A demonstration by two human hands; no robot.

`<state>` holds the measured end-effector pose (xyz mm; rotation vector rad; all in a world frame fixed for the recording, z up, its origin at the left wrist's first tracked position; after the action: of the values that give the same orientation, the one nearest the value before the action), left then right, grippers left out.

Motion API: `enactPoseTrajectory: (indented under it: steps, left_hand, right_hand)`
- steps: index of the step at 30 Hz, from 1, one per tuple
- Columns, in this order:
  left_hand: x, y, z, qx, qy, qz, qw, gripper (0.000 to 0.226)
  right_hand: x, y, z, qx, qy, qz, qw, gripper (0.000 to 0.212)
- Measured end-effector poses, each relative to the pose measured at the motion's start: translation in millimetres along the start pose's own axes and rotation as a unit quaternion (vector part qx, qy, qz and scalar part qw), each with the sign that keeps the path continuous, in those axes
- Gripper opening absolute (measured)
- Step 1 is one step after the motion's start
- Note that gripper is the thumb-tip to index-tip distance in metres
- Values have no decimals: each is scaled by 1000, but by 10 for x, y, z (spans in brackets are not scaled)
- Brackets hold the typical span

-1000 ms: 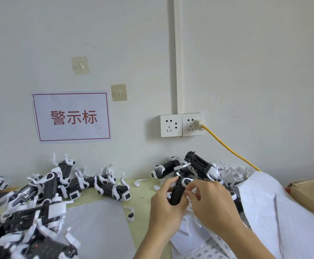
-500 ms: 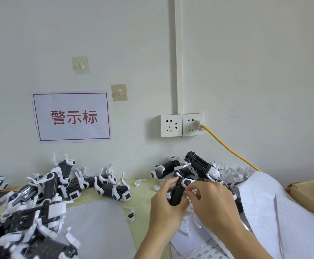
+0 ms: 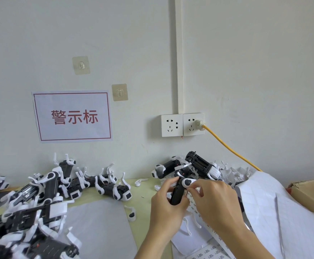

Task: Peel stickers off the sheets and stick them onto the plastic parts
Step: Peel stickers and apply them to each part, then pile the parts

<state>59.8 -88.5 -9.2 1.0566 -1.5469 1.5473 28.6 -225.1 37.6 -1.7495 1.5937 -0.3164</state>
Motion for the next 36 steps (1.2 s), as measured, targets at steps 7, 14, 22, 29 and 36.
enactPoseTrajectory:
  steps: [7,14,22,29,36]
  left_hand:
    - [-71,-20,-1,6,31,-30,999,39]
    - [-114,-32,-29,12,54,-49,997,43]
    - [-117,-52,-49,24,67,-44,996,35]
    - [-118,-75,-167,76,117,-66,988,23]
    - [-10,-69,-138,55,139,-42,988,30]
  right_hand:
    - [-60,42,-67,-7,-37,-53,998,16]
    - [-147,85,24,-65,-75,-92,991,37]
    - [-123,65,-15,-43,-56,-63,996,22]
    - [37,1,-77,40,-124,18,991,18]
    - [47,-16,135,-51,-194,33,979,40]
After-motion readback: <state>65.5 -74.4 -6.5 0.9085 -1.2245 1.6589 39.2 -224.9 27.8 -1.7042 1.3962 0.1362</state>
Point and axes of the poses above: each hand's wrist, its own y-axis away from the middle knuckle, its own z-axis out of the palm, x = y × z, the point moved 7 cm from there along -y, towards the middle knuckle, and after that the axes turned 6 degrees about y, right-handed, at the moved point
